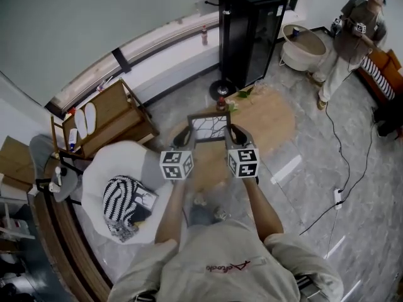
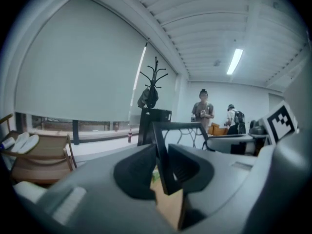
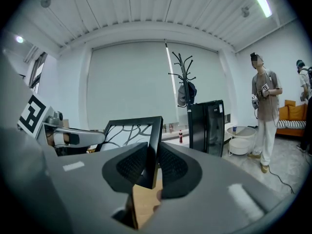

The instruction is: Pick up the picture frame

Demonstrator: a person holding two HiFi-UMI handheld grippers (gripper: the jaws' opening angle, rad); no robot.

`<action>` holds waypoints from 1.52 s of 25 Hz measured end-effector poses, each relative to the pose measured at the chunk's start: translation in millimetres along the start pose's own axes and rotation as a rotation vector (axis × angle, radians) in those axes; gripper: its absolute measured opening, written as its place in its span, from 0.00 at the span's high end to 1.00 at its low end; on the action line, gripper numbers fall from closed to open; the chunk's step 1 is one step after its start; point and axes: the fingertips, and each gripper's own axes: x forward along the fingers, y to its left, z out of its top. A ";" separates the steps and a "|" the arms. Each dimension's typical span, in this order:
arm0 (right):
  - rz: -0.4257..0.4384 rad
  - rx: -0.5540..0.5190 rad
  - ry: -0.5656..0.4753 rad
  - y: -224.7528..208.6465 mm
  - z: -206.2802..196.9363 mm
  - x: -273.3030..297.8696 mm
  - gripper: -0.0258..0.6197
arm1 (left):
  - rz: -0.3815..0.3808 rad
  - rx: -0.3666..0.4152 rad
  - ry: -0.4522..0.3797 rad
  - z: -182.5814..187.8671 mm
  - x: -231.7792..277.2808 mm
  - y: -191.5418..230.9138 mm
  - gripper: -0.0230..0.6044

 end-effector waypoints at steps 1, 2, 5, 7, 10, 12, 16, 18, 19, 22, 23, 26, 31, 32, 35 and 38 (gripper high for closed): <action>0.002 -0.005 -0.011 -0.3 7.7 -6.4 0.84 | 0.000 0.007 -0.010 7.2 -3.8 -5.6 0.84; 0.004 -0.010 -0.019 0.3 14.4 -13.2 0.84 | -0.001 0.013 -0.017 13.5 -8.3 -11.0 0.84; 0.005 -0.018 -0.039 5.7 29.1 -33.1 0.84 | -0.004 0.026 -0.035 27.7 -24.3 -24.3 0.84; 0.007 -0.028 -0.056 8.4 39.0 -41.6 0.84 | -0.004 0.032 -0.052 37.1 -31.7 -29.7 0.84; 0.007 -0.041 -0.077 10.5 49.5 -53.1 0.84 | -0.005 0.043 -0.071 47.2 -39.9 -38.1 0.84; 0.008 -0.046 -0.085 12.7 51.9 -61.4 0.84 | -0.006 0.046 -0.077 48.8 -46.5 -43.4 0.84; 0.013 -0.056 -0.108 15.6 63.1 -68.8 0.84 | 0.003 0.055 -0.098 59.1 -54.2 -48.4 0.84; 0.012 -0.059 -0.115 14.5 65.8 -72.5 0.84 | 0.004 0.058 -0.107 61.9 -55.9 -52.3 0.84; 0.011 -0.061 -0.118 13.9 66.6 -74.0 0.84 | 0.005 0.059 -0.111 62.7 -56.5 -53.9 0.84; 0.012 -0.067 -0.124 14.5 68.3 -77.3 0.84 | 0.007 0.061 -0.119 64.2 -59.2 -56.8 0.84; 0.012 -0.067 -0.125 14.6 68.1 -78.7 0.84 | 0.007 0.061 -0.120 64.1 -60.3 -57.9 0.84; 0.013 -0.069 -0.128 15.8 69.1 -81.1 0.84 | 0.006 0.066 -0.124 65.6 -62.8 -59.3 0.84; 0.015 -0.073 -0.135 19.0 72.9 -81.5 0.84 | 0.008 0.069 -0.130 69.7 -66.3 -58.6 0.84; 0.017 -0.075 -0.136 19.3 73.9 -81.6 0.84 | 0.008 0.070 -0.131 70.7 -66.8 -58.8 0.84; 0.020 -0.079 -0.139 20.3 77.0 -82.5 0.84 | 0.010 0.072 -0.135 73.4 -68.4 -59.0 0.84; 0.021 -0.080 -0.143 21.4 76.7 -83.4 0.84 | 0.012 0.076 -0.139 73.1 -69.8 -59.3 0.84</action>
